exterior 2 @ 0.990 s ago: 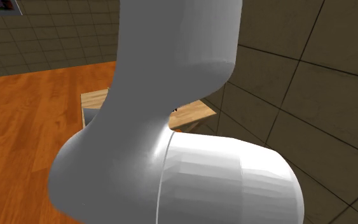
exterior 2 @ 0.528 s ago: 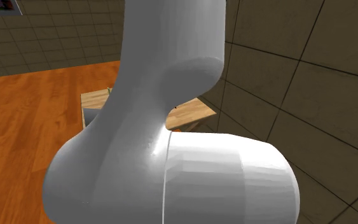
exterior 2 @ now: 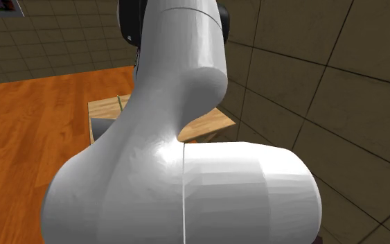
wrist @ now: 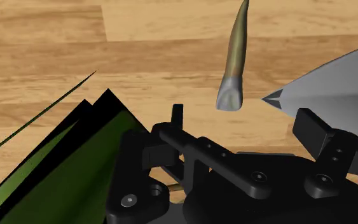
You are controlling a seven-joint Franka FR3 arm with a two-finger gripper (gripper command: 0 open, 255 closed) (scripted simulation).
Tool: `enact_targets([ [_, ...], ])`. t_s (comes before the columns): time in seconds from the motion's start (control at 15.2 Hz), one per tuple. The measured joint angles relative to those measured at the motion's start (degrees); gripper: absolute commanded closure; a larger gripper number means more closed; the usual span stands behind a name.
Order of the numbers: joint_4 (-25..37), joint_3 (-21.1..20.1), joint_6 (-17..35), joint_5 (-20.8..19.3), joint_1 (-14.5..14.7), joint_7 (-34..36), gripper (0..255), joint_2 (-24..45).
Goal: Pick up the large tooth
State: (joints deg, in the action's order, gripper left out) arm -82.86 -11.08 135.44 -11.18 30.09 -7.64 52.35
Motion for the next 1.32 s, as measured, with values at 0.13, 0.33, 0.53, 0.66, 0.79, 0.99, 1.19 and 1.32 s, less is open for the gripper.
enact_targets([
  [0.13,2.3,0.4,-4.0,0.0,0.7,0.0,0,2.8],
  [0.33,2.8,0.6,-4.2,-0.1,0.8,-0.1,0,4.5],
  [0.53,3.8,0.8,-3.7,-0.3,0.9,-0.1,255,6.0],
  [0.66,3.9,0.8,-3.7,-0.3,1.0,-0.1,255,6.2],
  [0.79,4.0,0.8,-3.7,-0.3,1.0,-0.1,255,6.3],
  [0.99,4.0,0.8,-3.7,-0.3,1.0,-0.1,255,6.3],
  [1.19,4.0,0.9,-3.7,-0.3,1.0,-0.1,255,6.3],
  [1.32,3.6,0.8,-4.0,-0.2,0.9,-0.2,255,5.6],
])
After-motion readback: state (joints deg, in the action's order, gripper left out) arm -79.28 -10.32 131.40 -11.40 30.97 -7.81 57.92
